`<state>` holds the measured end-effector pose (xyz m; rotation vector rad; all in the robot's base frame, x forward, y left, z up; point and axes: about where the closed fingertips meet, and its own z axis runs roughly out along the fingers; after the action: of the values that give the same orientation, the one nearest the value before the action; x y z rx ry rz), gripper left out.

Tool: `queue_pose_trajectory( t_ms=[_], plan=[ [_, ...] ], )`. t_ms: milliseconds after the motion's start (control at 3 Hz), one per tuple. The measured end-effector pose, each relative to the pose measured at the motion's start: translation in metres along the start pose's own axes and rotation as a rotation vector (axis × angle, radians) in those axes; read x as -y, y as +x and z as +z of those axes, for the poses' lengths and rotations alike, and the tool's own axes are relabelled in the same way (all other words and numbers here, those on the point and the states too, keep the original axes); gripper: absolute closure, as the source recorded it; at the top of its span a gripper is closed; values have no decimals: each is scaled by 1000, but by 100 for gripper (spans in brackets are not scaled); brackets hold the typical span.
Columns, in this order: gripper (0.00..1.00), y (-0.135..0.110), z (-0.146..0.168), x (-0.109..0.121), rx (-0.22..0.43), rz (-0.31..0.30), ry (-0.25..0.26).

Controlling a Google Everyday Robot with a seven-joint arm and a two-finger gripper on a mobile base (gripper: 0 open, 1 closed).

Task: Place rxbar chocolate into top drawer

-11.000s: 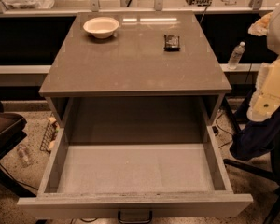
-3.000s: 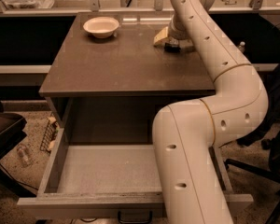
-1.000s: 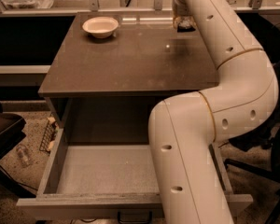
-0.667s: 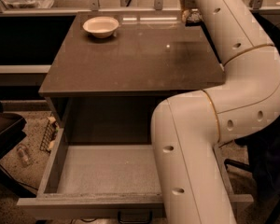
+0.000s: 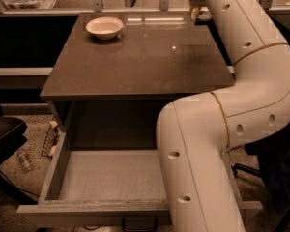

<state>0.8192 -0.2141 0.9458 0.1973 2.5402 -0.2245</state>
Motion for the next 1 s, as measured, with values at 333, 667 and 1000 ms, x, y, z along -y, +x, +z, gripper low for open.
queue_pose_trajectory(
  t_ms=[333, 667, 1000],
  plan=[
    [100, 7, -21, 11, -24, 45, 32],
    [100, 12, -35, 18, -40, 65, 53],
    [100, 25, -41, 34, -84, 84, 86]
  ],
)
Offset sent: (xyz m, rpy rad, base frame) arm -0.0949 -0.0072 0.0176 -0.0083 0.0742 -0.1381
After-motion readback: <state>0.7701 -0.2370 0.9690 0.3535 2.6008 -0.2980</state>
